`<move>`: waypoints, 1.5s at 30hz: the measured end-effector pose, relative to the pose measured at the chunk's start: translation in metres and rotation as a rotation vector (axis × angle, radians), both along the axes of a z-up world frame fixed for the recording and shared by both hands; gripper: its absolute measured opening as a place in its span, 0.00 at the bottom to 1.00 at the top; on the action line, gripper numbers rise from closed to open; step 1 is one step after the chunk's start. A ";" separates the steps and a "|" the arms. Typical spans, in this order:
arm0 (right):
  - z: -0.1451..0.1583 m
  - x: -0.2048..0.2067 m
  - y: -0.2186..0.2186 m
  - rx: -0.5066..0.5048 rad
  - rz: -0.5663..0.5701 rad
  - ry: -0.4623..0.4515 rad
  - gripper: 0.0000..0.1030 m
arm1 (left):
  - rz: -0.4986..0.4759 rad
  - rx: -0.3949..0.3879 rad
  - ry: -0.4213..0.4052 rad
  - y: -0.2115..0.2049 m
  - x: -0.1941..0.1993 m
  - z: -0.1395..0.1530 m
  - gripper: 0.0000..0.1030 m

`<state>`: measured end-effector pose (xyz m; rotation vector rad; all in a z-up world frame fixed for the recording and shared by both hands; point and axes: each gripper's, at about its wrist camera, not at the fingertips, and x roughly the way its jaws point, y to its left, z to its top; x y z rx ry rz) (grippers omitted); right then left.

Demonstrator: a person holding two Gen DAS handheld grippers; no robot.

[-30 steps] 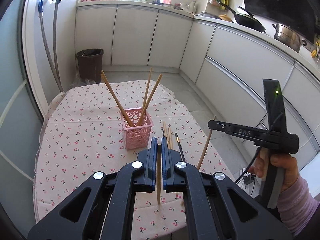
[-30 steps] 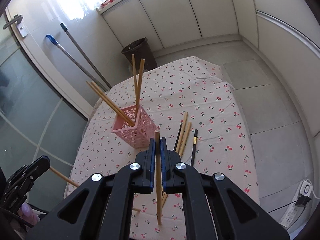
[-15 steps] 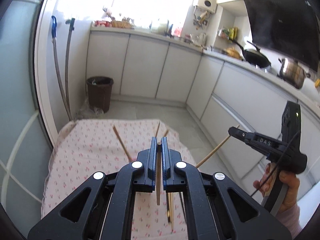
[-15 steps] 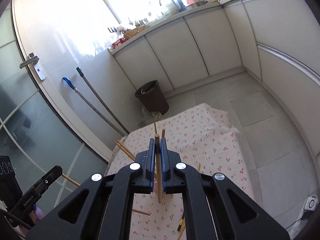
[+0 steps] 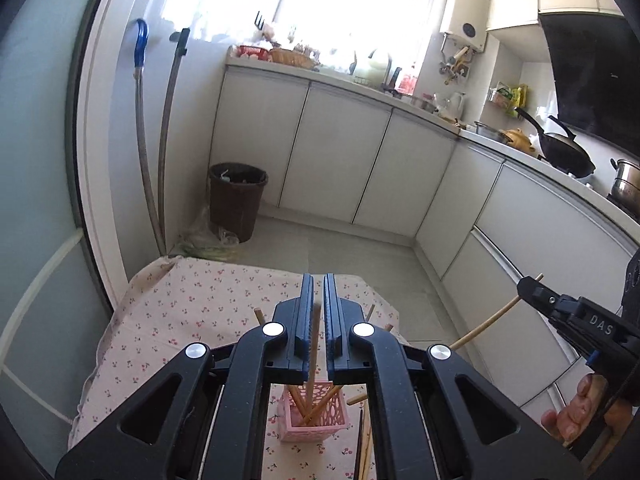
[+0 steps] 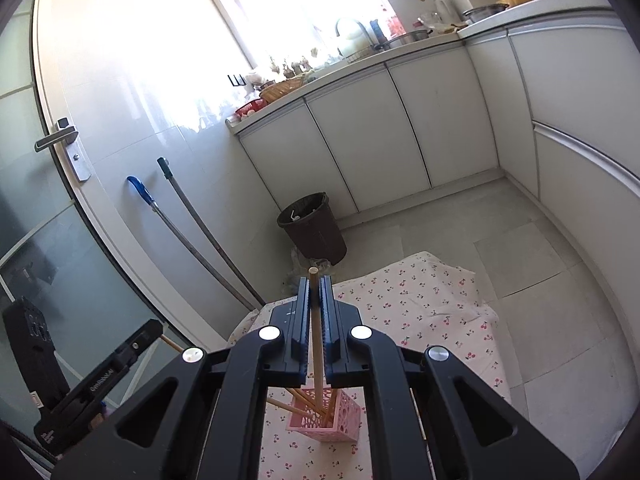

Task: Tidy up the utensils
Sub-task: 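Carry both held chopsticks up and over the pink basket, then lower both chopsticks into the pink basket and open both tools, then withdraw both tools from the basket back toward the chopstick pile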

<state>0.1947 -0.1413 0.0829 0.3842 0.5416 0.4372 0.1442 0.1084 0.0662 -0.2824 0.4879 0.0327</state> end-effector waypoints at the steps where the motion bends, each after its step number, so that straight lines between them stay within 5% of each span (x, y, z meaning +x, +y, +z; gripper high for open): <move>1: -0.001 0.001 0.002 -0.003 0.002 0.001 0.05 | 0.008 -0.016 0.014 0.003 0.001 -0.004 0.23; 11: -0.009 0.000 0.021 -0.050 0.003 0.001 0.05 | 0.089 -0.029 -0.009 0.019 -0.021 0.005 0.47; 20: -0.034 0.017 0.045 -0.040 0.024 0.050 0.09 | 0.065 0.000 0.057 0.015 -0.010 -0.011 0.50; 21: -0.038 0.019 0.049 -0.043 0.034 0.068 0.21 | 0.062 0.004 0.064 0.014 -0.009 -0.013 0.50; 22: -0.042 0.020 0.051 -0.044 0.037 0.082 0.54 | 0.058 0.007 0.070 0.014 -0.009 -0.014 0.50; 24: -0.043 0.015 0.053 -0.059 0.022 0.067 0.65 | 0.044 0.018 0.083 0.012 -0.008 -0.017 0.52; 33: -0.046 0.000 0.057 -0.172 0.010 0.048 0.66 | 0.015 0.064 0.097 -0.003 -0.010 -0.023 0.64; 45: -0.073 -0.017 0.038 -0.282 -0.040 0.092 0.83 | 0.024 0.120 0.142 -0.015 -0.010 -0.041 0.80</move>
